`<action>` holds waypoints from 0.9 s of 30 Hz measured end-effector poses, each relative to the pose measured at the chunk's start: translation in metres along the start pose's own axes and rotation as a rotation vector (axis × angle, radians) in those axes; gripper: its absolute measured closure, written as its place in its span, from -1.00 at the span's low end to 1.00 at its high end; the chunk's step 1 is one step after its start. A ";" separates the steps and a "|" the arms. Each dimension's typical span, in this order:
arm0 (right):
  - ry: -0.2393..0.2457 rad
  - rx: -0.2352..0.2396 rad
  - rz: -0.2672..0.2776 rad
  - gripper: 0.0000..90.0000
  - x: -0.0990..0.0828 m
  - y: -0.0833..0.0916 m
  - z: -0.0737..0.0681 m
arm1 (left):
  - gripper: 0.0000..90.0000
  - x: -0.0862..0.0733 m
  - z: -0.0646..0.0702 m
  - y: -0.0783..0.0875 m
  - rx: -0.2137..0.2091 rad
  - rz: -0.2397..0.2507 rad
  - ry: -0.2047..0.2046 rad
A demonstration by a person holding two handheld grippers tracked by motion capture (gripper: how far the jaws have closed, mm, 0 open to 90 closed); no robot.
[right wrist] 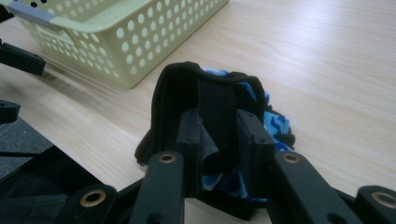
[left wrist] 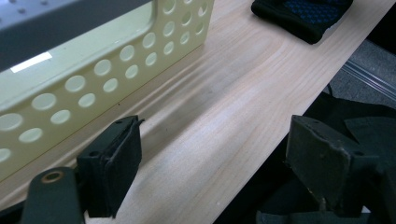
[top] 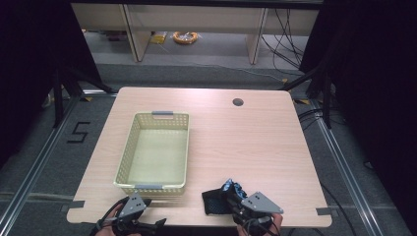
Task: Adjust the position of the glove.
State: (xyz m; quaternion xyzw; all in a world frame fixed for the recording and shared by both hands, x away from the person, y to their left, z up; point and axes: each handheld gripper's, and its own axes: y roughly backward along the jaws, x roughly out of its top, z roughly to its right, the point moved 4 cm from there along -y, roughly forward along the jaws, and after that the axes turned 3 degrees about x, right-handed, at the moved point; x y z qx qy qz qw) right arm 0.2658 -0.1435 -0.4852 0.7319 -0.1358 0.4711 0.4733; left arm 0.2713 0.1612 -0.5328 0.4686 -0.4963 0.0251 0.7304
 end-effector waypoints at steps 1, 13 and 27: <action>-0.001 0.004 -0.015 0.63 -0.001 -0.003 -0.002 | -0.60 0.000 -0.001 0.000 0.007 -0.006 -0.011; 0.020 0.038 -0.091 0.61 -0.012 -0.033 -0.018 | -0.57 0.001 0.012 -0.004 -0.028 -0.013 -0.032; -0.024 0.136 -0.062 0.12 -0.012 -0.034 -0.019 | -0.38 0.023 0.037 -0.022 -0.109 0.031 -0.054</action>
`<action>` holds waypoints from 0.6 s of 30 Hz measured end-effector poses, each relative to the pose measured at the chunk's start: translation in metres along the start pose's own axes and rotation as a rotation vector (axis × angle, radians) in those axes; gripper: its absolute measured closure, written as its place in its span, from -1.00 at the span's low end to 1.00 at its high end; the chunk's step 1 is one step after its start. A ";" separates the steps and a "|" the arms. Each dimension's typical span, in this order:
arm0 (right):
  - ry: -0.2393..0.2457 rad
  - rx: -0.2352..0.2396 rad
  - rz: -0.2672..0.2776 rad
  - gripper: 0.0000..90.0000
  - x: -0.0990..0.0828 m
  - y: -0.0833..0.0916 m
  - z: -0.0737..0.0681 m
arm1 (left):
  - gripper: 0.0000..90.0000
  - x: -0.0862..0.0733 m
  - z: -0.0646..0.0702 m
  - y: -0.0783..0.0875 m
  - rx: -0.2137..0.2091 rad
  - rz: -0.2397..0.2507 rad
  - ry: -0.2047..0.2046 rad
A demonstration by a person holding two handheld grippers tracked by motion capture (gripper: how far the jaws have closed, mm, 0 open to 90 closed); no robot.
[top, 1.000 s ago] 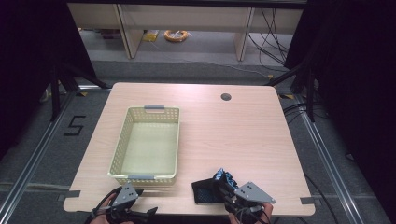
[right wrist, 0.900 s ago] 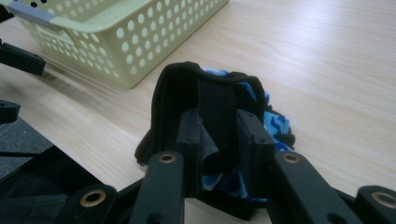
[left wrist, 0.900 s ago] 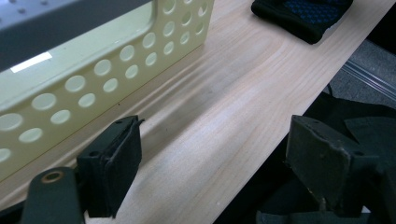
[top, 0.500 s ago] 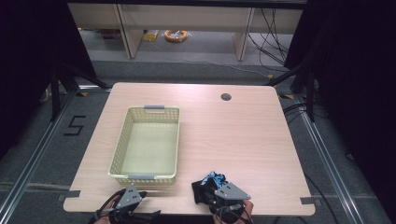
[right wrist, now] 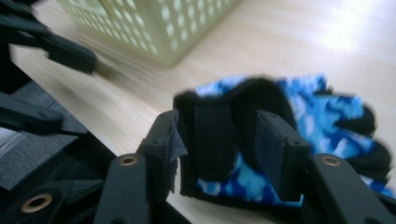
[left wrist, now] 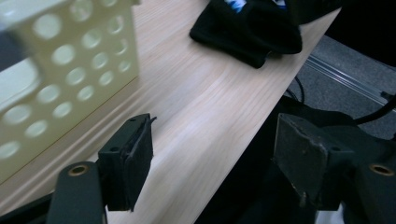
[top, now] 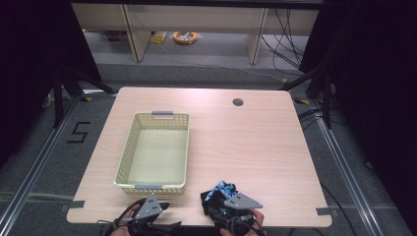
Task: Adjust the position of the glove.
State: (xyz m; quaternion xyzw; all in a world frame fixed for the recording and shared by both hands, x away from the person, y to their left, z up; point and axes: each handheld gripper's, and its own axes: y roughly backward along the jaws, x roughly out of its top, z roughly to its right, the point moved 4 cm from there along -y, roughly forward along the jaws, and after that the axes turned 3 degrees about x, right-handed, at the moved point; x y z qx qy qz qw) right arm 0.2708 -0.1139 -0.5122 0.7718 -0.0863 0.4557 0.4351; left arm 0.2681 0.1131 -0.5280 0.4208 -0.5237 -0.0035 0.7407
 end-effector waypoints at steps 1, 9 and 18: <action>0.017 0.008 0.003 0.11 0.002 0.003 0.001 | -0.38 0.002 0.001 -0.002 0.000 -0.005 -0.010; 0.064 -0.037 0.045 0.25 0.010 0.033 0.051 | -0.33 0.023 0.008 -0.016 -0.013 0.013 -0.030; 0.046 -0.023 0.010 0.42 0.004 0.042 0.088 | -0.06 0.048 0.011 -0.032 0.021 0.015 -0.111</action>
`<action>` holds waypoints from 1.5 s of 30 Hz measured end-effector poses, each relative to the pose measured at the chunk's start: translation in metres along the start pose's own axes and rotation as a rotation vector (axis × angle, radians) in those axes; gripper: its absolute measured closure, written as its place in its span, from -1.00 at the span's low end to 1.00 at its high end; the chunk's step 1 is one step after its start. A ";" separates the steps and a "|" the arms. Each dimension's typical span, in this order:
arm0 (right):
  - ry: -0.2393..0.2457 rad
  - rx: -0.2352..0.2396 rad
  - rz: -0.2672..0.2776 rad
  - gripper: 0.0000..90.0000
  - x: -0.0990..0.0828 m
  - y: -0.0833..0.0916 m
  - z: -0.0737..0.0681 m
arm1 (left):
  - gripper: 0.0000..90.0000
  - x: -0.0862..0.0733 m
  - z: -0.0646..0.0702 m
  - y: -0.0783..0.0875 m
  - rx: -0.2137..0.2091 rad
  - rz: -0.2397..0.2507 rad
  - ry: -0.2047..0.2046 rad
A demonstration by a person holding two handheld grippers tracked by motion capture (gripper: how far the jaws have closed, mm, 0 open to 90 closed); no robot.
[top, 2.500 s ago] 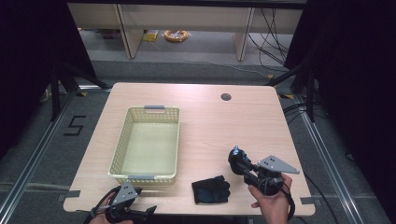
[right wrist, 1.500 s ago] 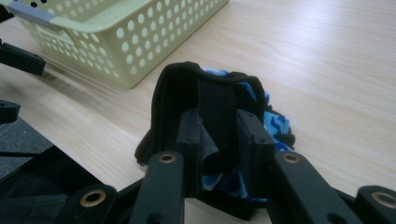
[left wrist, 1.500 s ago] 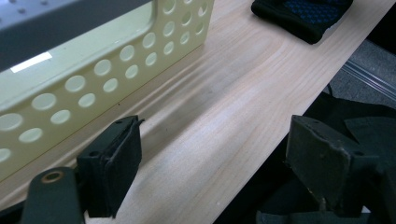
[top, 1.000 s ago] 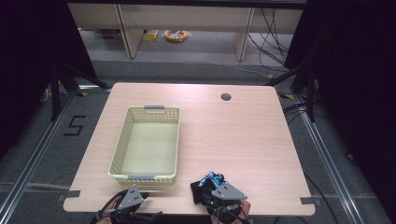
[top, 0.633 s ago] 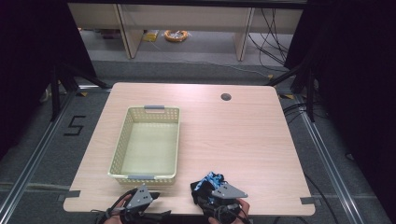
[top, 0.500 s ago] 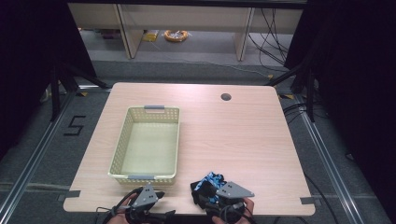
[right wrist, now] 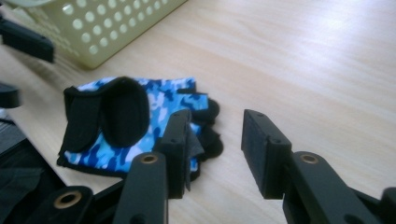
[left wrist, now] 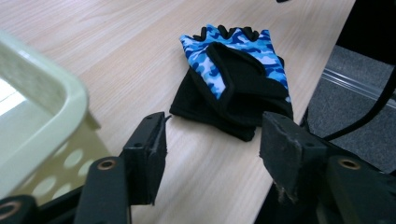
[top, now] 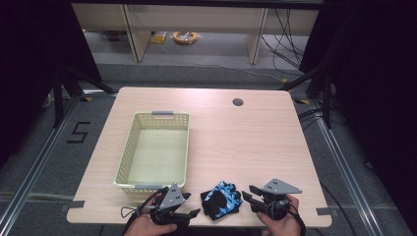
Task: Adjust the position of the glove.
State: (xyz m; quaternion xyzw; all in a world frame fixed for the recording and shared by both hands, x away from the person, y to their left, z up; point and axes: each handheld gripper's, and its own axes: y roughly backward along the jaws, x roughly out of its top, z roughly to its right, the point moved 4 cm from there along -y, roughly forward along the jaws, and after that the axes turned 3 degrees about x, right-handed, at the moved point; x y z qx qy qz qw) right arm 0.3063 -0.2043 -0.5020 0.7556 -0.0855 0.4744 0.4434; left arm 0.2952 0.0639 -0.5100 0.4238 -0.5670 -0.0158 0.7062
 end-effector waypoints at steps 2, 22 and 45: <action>0.002 0.025 -0.031 0.47 -0.003 -0.003 -0.002 | 0.00 0.001 0.004 -0.005 -0.001 -0.015 -0.003; 0.073 0.074 -0.241 0.96 -0.022 -0.022 -0.006 | 0.68 0.001 0.010 -0.029 0.004 -0.047 -0.104; 0.068 0.074 -0.145 1.00 -0.014 0.006 -0.037 | 0.92 0.025 -0.005 -0.021 0.059 0.006 -0.119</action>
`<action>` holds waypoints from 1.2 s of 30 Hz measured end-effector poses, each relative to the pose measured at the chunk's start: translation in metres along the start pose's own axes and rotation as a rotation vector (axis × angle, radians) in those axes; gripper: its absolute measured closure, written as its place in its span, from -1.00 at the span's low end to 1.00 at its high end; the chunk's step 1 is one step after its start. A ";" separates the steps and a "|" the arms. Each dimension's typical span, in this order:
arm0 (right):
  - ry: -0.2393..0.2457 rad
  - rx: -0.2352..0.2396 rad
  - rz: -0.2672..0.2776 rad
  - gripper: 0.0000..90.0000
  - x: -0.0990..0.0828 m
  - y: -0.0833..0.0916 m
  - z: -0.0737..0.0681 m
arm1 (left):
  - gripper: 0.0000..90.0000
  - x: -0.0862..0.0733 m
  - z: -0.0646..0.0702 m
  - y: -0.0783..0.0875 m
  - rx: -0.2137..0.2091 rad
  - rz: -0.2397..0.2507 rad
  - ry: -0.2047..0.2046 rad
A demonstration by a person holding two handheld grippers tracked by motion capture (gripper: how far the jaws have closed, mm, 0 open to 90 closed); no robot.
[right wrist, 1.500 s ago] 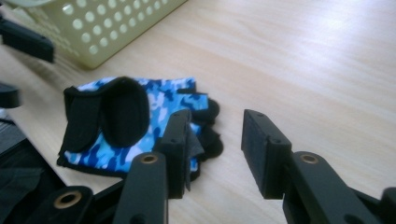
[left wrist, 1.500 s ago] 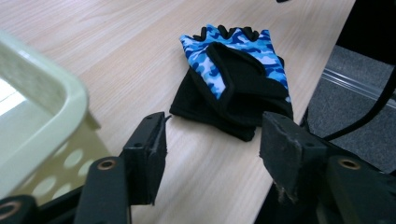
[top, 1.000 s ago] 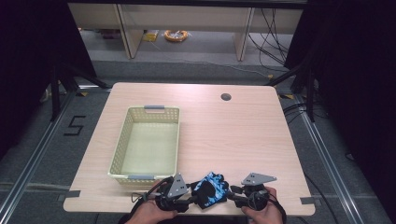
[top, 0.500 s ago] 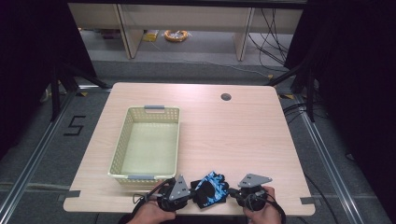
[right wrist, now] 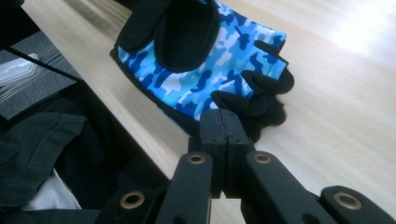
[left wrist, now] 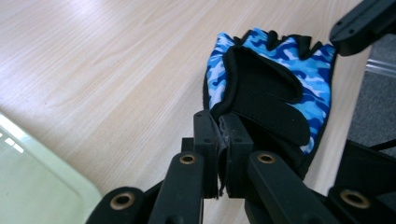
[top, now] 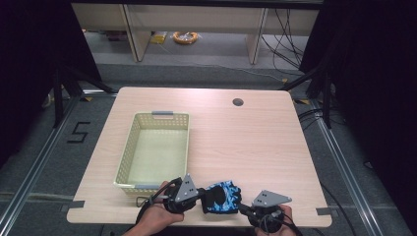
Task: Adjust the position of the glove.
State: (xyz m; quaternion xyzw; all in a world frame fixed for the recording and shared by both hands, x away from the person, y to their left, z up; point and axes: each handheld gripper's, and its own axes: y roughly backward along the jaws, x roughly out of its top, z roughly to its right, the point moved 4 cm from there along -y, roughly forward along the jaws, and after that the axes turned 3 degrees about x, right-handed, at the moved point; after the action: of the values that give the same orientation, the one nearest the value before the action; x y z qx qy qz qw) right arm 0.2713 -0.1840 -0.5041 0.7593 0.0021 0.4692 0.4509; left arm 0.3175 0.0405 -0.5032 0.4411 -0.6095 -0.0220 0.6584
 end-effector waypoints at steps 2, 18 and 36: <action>0.006 0.004 -0.024 1.00 -0.004 -0.004 0.000 | 0.92 -0.002 0.001 -0.006 0.009 -0.007 0.004; -0.046 0.000 -0.068 0.86 -0.017 -0.017 0.003 | 0.38 -0.005 0.012 -0.012 0.035 -0.052 -0.062; -0.105 -0.019 0.018 0.05 0.003 -0.008 0.028 | 0.08 -0.027 0.016 0.017 -0.085 -0.090 0.207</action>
State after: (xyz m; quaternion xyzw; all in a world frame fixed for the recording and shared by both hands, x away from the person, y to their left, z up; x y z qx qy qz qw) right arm 0.2962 -0.1971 -0.5117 0.7787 -0.0328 0.4326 0.4533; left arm 0.2882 0.0575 -0.5163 0.4396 -0.5161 -0.0318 0.7344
